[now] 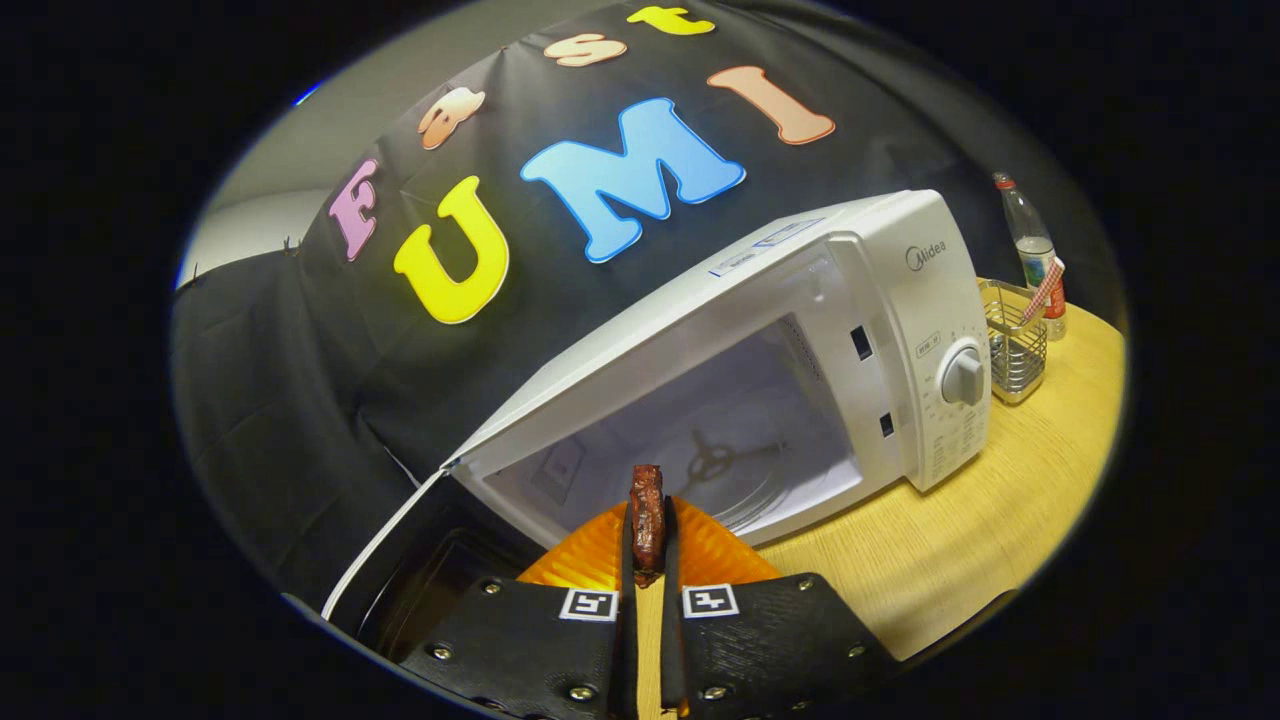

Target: Open the microwave, put the food inside, and close the microwave door.

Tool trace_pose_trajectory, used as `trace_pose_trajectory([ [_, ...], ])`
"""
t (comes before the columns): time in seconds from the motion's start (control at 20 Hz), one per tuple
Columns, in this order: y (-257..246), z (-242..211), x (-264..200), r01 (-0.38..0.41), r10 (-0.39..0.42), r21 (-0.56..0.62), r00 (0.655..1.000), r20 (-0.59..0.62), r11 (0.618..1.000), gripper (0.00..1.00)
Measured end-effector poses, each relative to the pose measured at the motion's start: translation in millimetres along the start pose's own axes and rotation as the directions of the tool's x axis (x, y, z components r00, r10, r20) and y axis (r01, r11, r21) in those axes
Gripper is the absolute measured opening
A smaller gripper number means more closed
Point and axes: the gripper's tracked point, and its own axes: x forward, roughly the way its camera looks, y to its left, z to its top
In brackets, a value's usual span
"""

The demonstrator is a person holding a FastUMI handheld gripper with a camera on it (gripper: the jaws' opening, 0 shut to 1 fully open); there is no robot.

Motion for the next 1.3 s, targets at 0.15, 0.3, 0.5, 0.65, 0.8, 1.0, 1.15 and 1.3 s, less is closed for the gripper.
trace_pose_trajectory([
  [0.15,-8,1,23,0.012,-0.013,0.026,0.999,0.030,1.000,0.09],
  [0.3,-15,-7,45,0.033,-0.034,0.047,0.999,0.020,0.998,0.09],
  [0.5,-18,-17,66,0.028,-0.029,0.031,0.999,0.029,0.999,0.11],
  [0.65,-21,-19,78,0.036,-0.038,0.037,0.998,0.051,0.999,0.11],
  [0.8,-28,-15,92,0.059,-0.061,0.022,0.994,0.090,0.998,0.11],
  [1.0,-47,-15,103,0.159,-0.155,-0.058,0.985,0.078,0.986,0.30],
  [1.15,-56,-9,105,0.216,-0.199,-0.170,0.974,0.112,0.961,0.79],
  [1.3,-59,-1,97,0.252,-0.212,-0.305,0.964,0.160,0.918,0.97],
])
